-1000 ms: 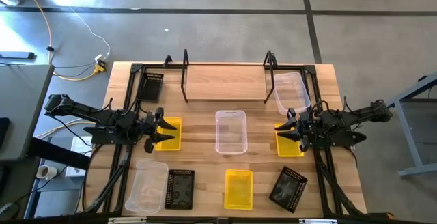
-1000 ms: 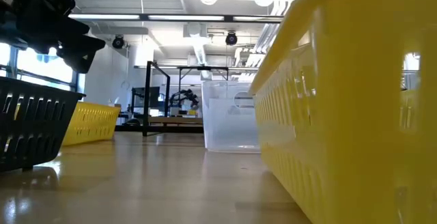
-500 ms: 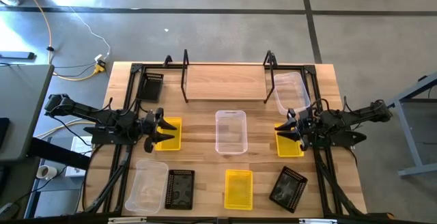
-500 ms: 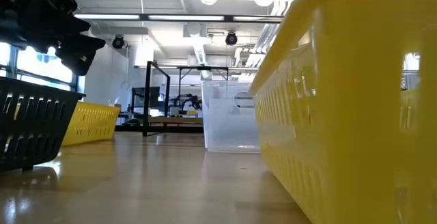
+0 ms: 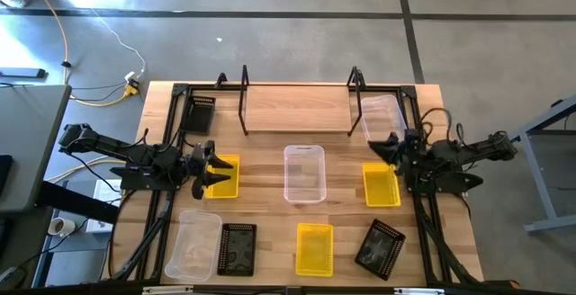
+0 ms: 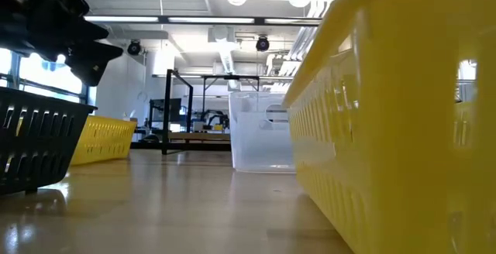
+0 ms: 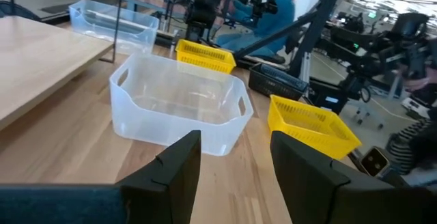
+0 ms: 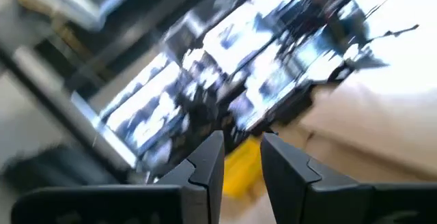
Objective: Stack baskets on shelf by color
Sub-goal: Put the middle transparent bin on the shelf
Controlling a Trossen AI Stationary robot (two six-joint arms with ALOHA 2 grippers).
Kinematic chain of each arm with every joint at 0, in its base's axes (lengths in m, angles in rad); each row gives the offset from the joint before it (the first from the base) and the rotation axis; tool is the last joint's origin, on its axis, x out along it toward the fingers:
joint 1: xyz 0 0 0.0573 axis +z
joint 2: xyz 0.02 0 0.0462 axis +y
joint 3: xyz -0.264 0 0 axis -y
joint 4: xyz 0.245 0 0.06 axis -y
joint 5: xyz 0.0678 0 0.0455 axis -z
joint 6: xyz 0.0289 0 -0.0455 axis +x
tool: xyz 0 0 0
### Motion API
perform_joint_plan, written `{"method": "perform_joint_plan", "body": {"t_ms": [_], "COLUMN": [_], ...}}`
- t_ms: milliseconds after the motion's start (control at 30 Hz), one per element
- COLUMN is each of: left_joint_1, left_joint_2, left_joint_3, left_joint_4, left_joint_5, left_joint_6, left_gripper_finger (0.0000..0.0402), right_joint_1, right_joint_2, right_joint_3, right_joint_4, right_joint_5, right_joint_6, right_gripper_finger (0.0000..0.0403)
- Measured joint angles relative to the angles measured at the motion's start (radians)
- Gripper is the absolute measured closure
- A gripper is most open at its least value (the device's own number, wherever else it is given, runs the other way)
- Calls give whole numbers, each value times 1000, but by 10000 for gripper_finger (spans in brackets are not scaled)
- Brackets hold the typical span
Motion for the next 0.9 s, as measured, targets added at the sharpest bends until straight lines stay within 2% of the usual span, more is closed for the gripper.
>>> {"method": "perform_joint_plan", "body": {"t_ms": [133, 300, 433, 567, 700, 900], "left_joint_1": [0, 0, 0, 0, 0, 0], "left_joint_2": [0, 0, 0, 0, 0, 0], "left_joint_3": [0, 0, 0, 0, 0, 0], "left_joint_4": [0, 0, 4, 7, 7, 7], "left_joint_5": [-22, -22, -22, -21, -36, -65], "left_joint_6": [-3, -3, -1, -18, -130, -255], "left_gripper_finger": [233, 233, 233, 233, 233, 233], "right_joint_1": [0, 0, 0, 0, 0, 0], "right_joint_2": [0, 6, 64, 188, 347, 587], "right_joint_3": [55, 139, 211, 296, 382, 521], "right_joint_4": [-4, -2, -2, -3, -14, -25], "right_joint_5": [96, 130, 148, 149, 141, 75], "right_joint_6": [-25, -41, -42, -60, -61, -81], "right_gripper_finger": [319, 319, 319, 319, 319, 319]}}
